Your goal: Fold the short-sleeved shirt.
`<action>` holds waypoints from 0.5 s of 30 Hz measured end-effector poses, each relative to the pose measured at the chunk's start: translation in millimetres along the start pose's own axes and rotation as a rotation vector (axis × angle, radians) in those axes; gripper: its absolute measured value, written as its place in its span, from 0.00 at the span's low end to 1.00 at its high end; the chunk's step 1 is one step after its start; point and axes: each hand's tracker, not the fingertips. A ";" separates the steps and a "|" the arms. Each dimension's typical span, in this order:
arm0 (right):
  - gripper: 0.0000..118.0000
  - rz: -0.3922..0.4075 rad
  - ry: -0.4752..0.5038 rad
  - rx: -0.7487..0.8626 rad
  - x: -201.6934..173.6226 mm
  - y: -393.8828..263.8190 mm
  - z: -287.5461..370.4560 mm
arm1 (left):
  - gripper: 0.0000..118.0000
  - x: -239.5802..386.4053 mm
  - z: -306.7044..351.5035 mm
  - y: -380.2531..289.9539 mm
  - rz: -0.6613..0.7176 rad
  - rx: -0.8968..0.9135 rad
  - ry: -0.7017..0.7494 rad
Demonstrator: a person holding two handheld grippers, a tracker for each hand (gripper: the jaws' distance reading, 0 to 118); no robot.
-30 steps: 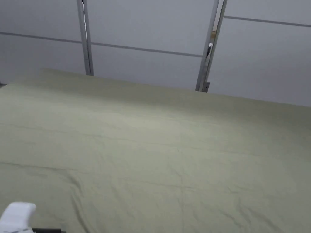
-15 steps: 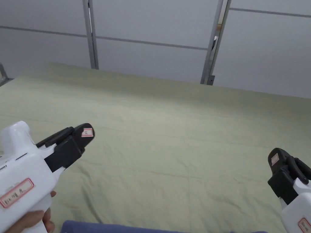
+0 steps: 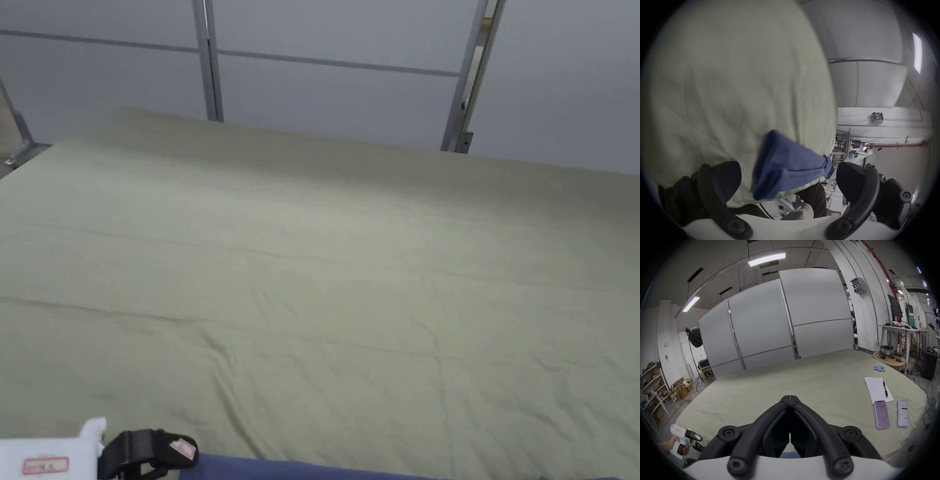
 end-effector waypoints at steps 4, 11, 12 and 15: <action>0.01 -0.003 -0.002 -0.021 -8.4 -1.1 2.3 | 1.00 -1.3 -22.8 -11.4 0.001 0.011 -0.180; 0.01 -0.014 0.011 -0.050 -30.1 -1.5 -2.5 | 0.09 3.7 -68.9 -17.7 0.013 0.003 -0.097; 0.01 -0.014 0.012 -0.047 -19.7 -0.8 -0.5 | 0.09 8.2 -63.7 -21.6 -0.027 0.046 -0.004; 0.01 -0.016 0.014 -0.030 -16.7 7.6 0.0 | 0.09 25.4 -27.0 -7.0 -0.109 0.064 0.009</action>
